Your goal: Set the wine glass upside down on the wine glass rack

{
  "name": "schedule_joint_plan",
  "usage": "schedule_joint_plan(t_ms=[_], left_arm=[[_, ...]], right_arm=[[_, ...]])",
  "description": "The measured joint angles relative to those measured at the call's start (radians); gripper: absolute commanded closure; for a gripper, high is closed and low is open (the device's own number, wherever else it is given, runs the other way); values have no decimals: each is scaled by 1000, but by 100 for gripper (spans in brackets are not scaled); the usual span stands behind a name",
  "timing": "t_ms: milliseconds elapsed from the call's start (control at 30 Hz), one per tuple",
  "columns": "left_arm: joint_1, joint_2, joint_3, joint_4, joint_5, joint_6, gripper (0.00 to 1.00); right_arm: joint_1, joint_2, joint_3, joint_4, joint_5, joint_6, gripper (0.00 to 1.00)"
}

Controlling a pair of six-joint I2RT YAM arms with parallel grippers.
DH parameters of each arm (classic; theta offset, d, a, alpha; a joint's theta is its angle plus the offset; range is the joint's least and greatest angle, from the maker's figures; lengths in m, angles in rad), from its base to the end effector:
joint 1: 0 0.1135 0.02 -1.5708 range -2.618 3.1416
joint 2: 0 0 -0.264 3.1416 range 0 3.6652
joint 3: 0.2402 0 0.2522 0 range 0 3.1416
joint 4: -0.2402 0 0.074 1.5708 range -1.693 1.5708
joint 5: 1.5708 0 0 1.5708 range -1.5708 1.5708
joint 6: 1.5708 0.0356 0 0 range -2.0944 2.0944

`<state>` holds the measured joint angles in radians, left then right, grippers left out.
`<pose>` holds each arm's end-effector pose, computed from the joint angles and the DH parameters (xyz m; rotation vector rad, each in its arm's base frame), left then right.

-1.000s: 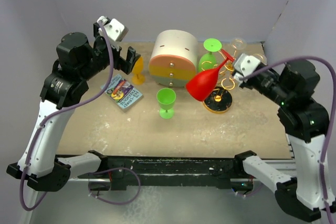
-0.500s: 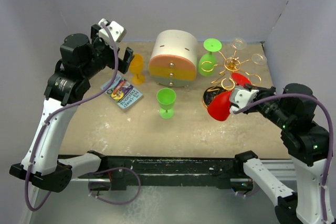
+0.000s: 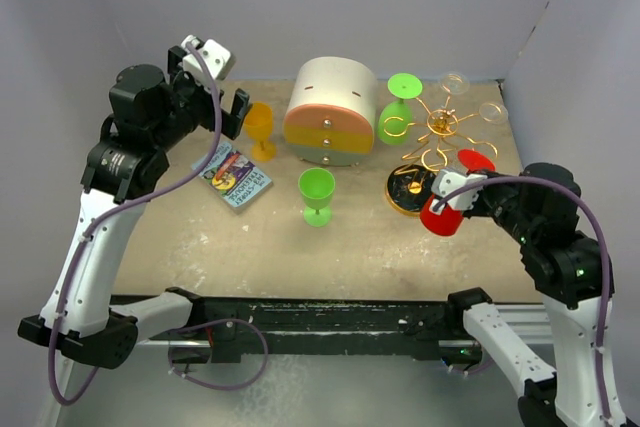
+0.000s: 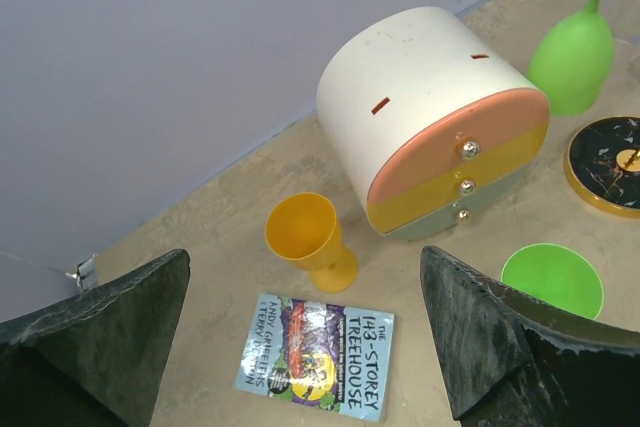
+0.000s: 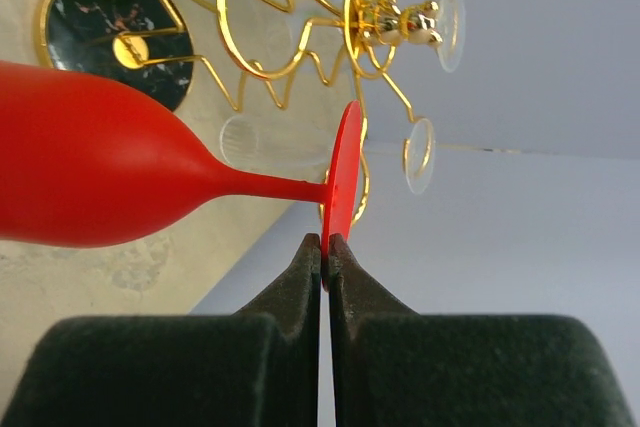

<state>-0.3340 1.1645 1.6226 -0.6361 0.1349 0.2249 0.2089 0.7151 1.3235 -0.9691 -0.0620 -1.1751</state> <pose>0.2029 -0.0755 0.4988 0.5772 1.6534 -0.1977 0.0875 0.0208 0.4372 -1.2928 1.4936 -0.5802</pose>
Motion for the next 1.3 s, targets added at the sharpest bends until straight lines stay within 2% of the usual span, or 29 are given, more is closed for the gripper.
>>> schedule_joint_plan(t_ms=[400,1300], left_arm=[[0,-24,-2,8,14,2,1],[13,-24,-2,17,53,-5,1]], right_arm=[[-3,65,13,127,119,-3,100],[0,175,-31,301,192,13,100]])
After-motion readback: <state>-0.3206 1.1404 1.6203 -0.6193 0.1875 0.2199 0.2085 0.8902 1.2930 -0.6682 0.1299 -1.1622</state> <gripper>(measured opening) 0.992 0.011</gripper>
